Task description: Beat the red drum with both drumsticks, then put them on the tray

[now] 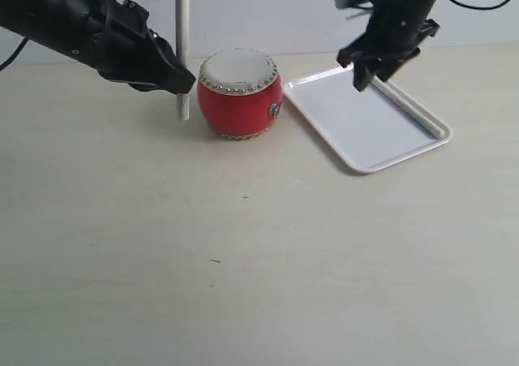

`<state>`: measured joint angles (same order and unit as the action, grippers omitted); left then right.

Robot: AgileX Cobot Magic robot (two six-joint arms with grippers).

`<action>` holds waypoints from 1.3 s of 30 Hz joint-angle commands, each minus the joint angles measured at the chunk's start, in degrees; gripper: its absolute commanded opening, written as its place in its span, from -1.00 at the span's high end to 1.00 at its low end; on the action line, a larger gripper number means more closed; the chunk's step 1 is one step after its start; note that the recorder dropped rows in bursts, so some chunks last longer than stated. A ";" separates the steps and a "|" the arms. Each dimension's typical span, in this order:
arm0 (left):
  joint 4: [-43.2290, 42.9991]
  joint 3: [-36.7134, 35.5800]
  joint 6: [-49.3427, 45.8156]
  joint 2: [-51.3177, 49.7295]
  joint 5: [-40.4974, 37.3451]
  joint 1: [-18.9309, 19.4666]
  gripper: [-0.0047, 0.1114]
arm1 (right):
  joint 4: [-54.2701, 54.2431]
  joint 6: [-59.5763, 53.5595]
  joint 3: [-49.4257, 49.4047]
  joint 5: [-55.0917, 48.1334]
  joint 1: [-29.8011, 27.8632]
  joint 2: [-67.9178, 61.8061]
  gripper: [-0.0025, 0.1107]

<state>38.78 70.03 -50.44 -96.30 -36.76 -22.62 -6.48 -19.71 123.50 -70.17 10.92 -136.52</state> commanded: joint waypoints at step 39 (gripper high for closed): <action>46.01 1.25 -36.09 -14.23 -33.20 19.71 0.92 | -58.87 -44.65 -11.16 0.20 11.10 14.60 0.10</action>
<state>83.23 70.76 -87.40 -110.48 -69.24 -2.40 -64.07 -62.85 112.57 -70.14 22.02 -122.44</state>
